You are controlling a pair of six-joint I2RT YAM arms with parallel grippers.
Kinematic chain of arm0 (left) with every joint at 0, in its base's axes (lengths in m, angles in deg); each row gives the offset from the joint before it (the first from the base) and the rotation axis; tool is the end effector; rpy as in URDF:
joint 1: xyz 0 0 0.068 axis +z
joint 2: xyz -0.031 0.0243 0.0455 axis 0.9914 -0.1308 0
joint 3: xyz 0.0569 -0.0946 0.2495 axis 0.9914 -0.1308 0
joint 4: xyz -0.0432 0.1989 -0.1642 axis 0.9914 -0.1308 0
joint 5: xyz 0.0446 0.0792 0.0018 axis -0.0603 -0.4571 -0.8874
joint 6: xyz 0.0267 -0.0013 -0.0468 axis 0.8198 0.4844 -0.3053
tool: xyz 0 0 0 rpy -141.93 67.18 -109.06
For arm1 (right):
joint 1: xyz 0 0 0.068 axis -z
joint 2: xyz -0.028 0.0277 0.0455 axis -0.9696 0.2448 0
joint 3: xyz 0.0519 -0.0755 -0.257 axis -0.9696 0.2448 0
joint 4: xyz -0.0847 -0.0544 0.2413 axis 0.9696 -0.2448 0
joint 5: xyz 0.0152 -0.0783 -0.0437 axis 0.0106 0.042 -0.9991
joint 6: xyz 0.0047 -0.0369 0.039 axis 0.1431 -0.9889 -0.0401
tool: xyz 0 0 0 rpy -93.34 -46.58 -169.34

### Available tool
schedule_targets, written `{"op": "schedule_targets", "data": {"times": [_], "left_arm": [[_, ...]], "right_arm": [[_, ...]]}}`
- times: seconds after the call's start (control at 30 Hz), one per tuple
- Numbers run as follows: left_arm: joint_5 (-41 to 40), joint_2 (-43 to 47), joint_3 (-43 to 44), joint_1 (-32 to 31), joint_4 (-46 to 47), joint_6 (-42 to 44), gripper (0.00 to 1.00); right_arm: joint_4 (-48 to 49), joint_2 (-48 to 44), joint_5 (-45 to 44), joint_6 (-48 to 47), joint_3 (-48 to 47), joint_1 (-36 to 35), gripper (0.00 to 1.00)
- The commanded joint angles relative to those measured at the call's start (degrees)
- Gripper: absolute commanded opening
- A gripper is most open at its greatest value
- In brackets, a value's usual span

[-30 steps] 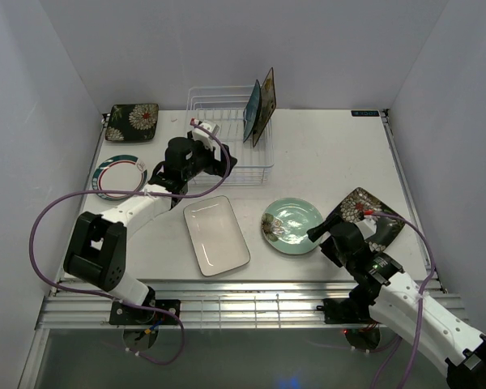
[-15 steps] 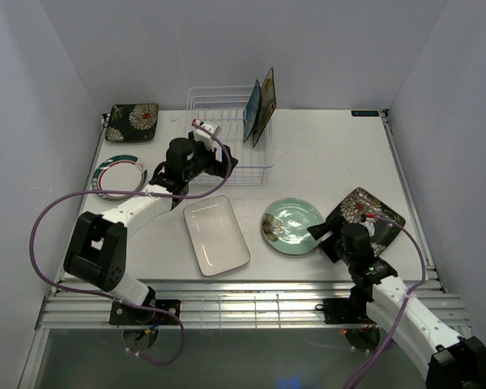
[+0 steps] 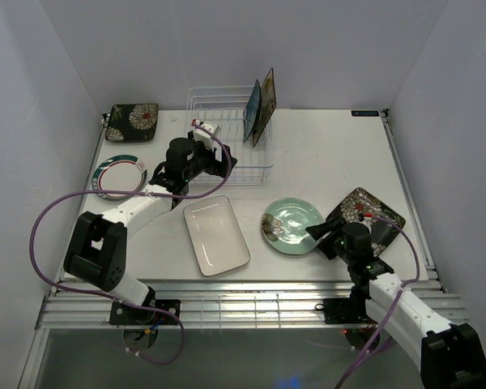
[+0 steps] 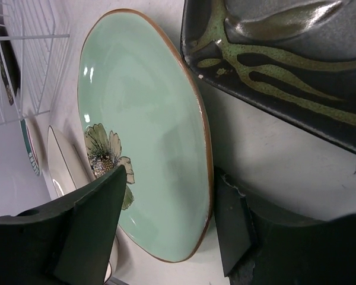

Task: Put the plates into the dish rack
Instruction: Pick up the plate at the center of the board.

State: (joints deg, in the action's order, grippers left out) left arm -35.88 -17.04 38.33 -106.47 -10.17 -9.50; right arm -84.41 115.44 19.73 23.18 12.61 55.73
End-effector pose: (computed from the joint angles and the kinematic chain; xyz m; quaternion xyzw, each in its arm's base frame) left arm 0.3194 -0.1505 0.2633 0.2114 0.7698 -0.2237 0.5592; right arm 0.1360 0.0480 0.1330 0.3455 0.7939 0.3254 0.3802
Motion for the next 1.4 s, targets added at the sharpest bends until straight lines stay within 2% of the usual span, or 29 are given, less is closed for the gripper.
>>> {"op": "schedule_targets", "data": {"times": [0.0, 0.03, 0.2, 0.23, 0.33, 0.57, 0.83, 1.37], "left_arm": [[-0.54, 2.51, -0.12, -0.18, 0.67, 0.66, 0.98], [-0.54, 2.51, -0.12, -0.18, 0.67, 0.74, 0.98], [-0.36, 2.16, -0.03, -0.18, 0.67, 0.83, 0.98], [-0.36, 2.16, -0.03, -0.27, 0.58, 0.83, 0.98], [-0.10, 2.07, -0.03, -0.18, 0.67, 0.83, 0.98], [0.34, 1.98, 0.06, -0.18, 0.67, 0.92, 0.98], [-0.10, 2.60, -0.12, -0.18, 0.67, 1.18, 0.98], [-1.59, 2.60, 0.15, -0.18, 0.67, 1.27, 0.98]], "right_arm": [[5.20, 2.43, 2.22, -0.13, 6.01, 0.76, 0.64], [5.46, 2.78, 2.22, -0.21, 6.01, 0.85, 0.57], [6.61, 3.67, 2.22, -0.13, 6.63, 0.94, 0.40], [6.69, 3.58, 2.13, 0.05, 6.80, 0.94, 0.30], [6.52, 2.79, 2.04, 0.31, 7.50, 0.94, 0.13], [1.87, -2.48, 0.02, -0.30, 6.72, 0.94, 0.08], [-1.30, -5.73, -0.16, -3.98, 4.78, 0.94, 0.08], [-11.67, -18.57, -5.69, -15.06, -7.78, 0.94, 0.08]]}}
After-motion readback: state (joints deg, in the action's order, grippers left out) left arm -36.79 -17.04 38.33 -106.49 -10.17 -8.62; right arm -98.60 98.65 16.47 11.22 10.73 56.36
